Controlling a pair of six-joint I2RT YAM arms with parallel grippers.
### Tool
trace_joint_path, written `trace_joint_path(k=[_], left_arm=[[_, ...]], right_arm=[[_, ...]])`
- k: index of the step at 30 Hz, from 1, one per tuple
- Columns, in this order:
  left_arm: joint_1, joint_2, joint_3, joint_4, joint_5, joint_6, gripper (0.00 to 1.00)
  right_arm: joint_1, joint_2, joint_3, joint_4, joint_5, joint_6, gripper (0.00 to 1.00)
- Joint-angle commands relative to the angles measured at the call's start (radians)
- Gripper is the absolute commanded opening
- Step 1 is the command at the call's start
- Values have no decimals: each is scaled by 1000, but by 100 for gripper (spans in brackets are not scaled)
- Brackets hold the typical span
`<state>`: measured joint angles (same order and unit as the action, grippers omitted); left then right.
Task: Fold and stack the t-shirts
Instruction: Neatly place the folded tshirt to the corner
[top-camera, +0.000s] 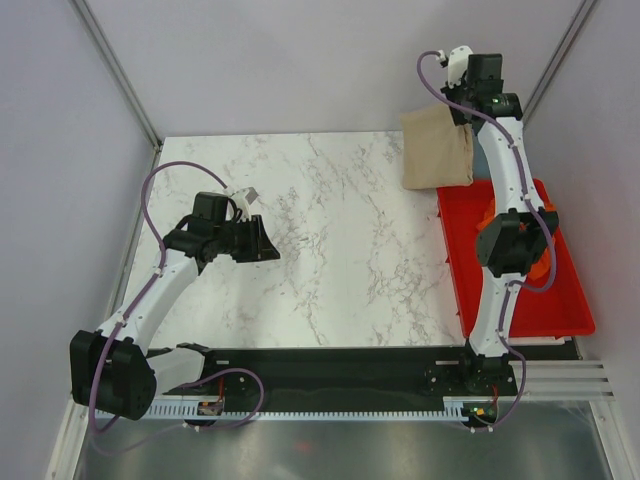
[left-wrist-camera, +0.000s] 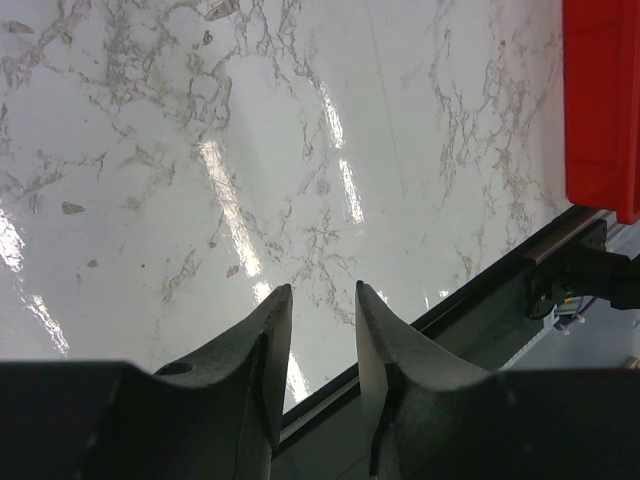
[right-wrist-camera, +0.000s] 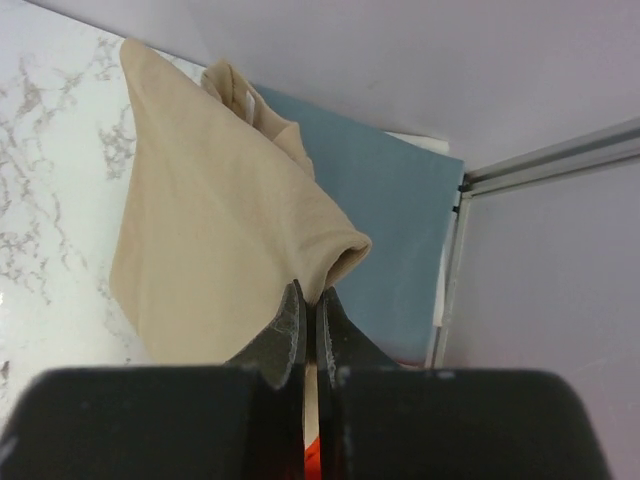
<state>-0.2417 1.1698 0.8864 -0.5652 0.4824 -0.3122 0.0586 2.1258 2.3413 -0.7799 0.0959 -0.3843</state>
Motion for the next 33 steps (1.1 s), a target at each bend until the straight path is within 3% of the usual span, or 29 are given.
trace_joint_path(k=[1, 15, 33], left_arm=[[4, 4, 5, 39, 35, 38, 39], [4, 45, 5, 39, 10, 39, 39], [2, 80, 8, 37, 2, 45, 39]], right_arm=[[-54, 16, 99, 24, -61, -28, 0], [-170, 175, 233, 171, -159, -88, 0], [-253, 305, 251, 355, -209, -62, 0]])
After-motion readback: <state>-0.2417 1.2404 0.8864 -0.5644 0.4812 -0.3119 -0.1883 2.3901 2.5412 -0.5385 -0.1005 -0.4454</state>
